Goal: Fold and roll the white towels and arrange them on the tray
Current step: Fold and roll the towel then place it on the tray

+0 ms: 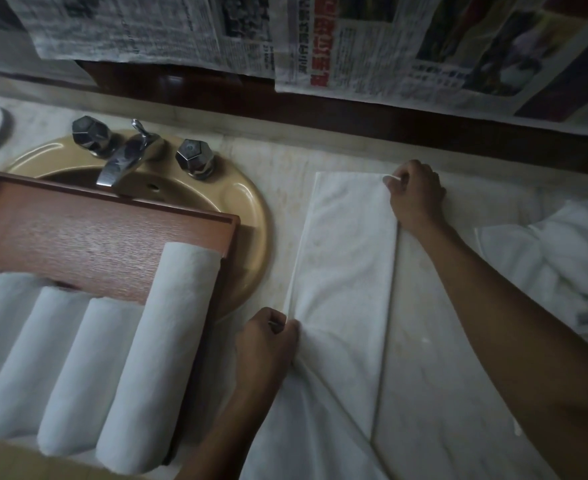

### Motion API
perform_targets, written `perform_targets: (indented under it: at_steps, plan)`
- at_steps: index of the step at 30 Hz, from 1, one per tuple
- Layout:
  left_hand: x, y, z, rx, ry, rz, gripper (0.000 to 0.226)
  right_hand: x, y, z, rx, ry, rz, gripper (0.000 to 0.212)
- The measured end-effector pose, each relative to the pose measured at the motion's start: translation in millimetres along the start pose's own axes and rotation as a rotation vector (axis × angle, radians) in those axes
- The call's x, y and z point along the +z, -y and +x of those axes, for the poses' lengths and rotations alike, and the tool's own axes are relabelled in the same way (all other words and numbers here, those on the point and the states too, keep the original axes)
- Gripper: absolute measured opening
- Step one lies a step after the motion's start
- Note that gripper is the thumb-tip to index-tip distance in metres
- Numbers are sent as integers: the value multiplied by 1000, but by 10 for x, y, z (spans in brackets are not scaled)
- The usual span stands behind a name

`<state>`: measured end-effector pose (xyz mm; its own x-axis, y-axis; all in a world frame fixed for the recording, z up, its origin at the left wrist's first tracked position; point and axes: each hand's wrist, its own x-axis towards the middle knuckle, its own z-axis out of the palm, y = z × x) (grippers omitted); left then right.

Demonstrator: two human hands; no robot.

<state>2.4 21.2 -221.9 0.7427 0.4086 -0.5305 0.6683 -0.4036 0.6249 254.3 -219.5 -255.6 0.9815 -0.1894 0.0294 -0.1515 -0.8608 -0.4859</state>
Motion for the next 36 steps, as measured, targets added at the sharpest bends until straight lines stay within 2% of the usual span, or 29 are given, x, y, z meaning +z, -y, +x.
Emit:
perform_targets:
  at_steps: [3, 5, 7, 9, 10, 11, 13, 16, 18, 21, 25, 32, 34, 36]
  plan:
    - [14, -5, 1, -7, -8, 11, 13, 6, -18, -70, 4, -61, 6, 25]
    - [19, -3, -6, -8, -9, 20, 13, 55, 46, -202, -64, -105, -10, 35]
    - [18, -10, -11, -2, -10, 27, 13, 153, 207, -385, -299, -96, -49, 43]
    - [15, -13, -12, 8, -6, 38, 12, 322, 350, -586, -547, 58, -170, 51]
    - [22, -10, -7, 11, -1, 23, 13, 409, 375, -681, -599, 159, -229, 54]
    - [30, 1, -1, 19, 15, 11, 15, 483, 363, -731, -604, 230, -272, 55]
    - [36, -4, -21, 29, 92, -10, 22, 534, 312, -695, -566, 264, -292, 56]
    - [21, -56, -41, -92, 287, -350, 25, 517, 281, -555, -552, 238, -309, 55]
    - [8, -78, -20, -140, 294, -437, 20, 505, 274, -505, -561, 245, -311, 54]
    - [65, 53, 86, -47, 99, -206, 23, 512, 258, -480, -564, 245, -322, 53]
    - [121, 108, 119, -14, 41, -161, 24, 536, 247, -454, -567, 244, -321, 53]
    - [103, 76, 90, 25, 8, -81, 19, 413, 355, -761, -574, 174, -233, 53]
    - [91, 49, 73, 35, 13, -59, 19, 404, 305, -1012, -624, 233, -220, 54]
    - [61, 17, 83, -13, 99, -69, 18, 431, 191, -1110, -635, 260, -263, 54]
